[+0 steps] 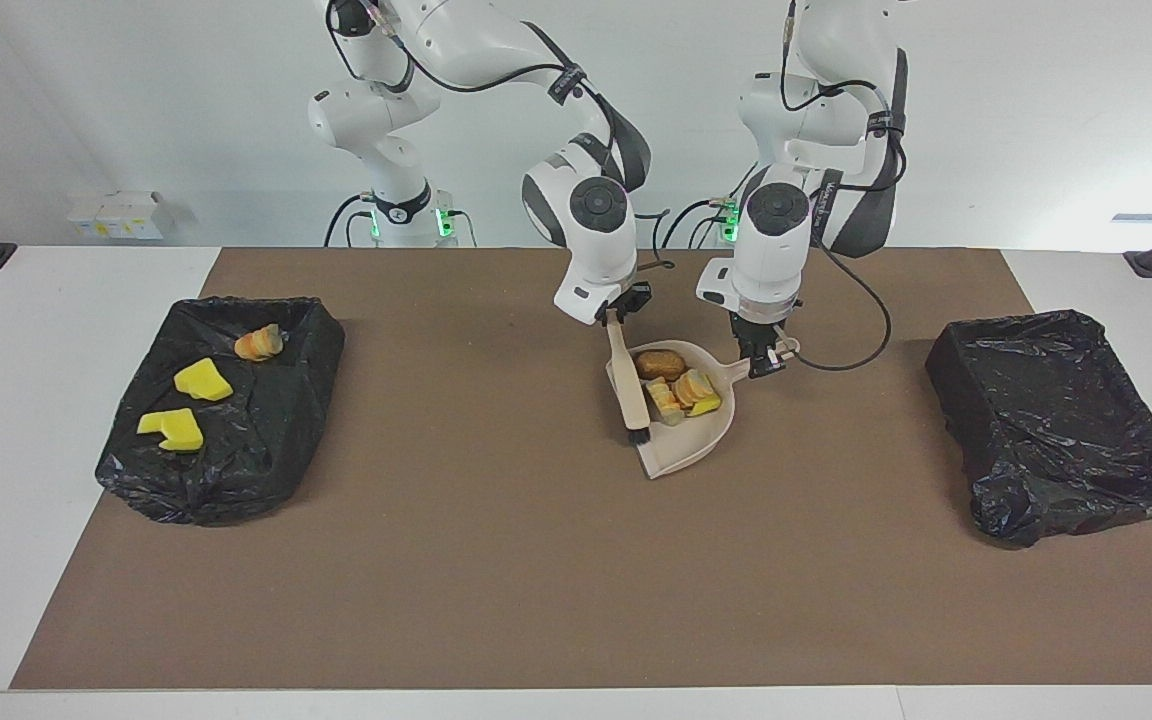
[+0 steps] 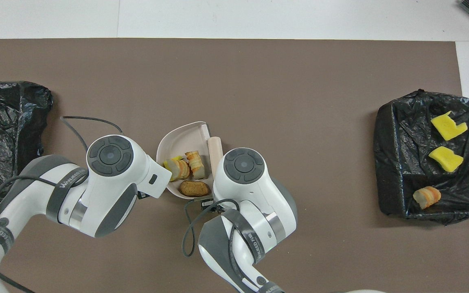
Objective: Sweep and dump trash in bin
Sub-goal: 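Brush the sponge and bread into the dustpan held by the left gripper, then carry the full dustpan to the nearer black bin with the left gripper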
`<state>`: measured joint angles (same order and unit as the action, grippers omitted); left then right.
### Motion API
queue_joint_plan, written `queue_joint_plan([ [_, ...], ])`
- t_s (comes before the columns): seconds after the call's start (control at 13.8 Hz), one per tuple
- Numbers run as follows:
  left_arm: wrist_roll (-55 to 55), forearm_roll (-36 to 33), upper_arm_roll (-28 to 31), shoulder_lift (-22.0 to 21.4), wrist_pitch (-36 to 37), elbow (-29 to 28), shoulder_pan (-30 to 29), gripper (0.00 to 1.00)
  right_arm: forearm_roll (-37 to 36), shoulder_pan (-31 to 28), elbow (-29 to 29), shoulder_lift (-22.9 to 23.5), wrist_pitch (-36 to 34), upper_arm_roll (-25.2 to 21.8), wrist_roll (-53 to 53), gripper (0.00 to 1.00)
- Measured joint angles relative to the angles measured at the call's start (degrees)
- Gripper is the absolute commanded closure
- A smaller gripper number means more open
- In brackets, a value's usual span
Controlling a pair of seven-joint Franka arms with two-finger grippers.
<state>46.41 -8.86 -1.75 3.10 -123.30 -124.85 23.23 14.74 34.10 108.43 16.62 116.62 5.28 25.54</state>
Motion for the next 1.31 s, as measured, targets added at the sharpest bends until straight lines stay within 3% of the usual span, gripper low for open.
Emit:
queue_joint_plan([
  [0.29,0.0,0.0,0.0,0.1,-0.4,0.0,-0.1,1.0,-0.8,-5.0,-0.9,-1.8,-5.6,-0.3,-0.1,1.0],
  [0.65,0.7,0.0,0.1,0.1,-0.6,0.0,-0.5,1.0,-3.0,-5.1,-1.4,-10.8,-17.5,0.1,5.3,1.0],
  [0.94,12.2,0.0,0.4,1.5,-0.8,2.5,-4.8,1.0,-3.9,3.7,1.1,-13.9,-17.3,0.8,12.3,1.0],
  [1.31,26.9,-0.1,0.7,2.8,-0.6,7.7,-12.1,1.0,-4.2,8.2,9.0,-15.1,-10.0,0.9,16.6,1.0],
])
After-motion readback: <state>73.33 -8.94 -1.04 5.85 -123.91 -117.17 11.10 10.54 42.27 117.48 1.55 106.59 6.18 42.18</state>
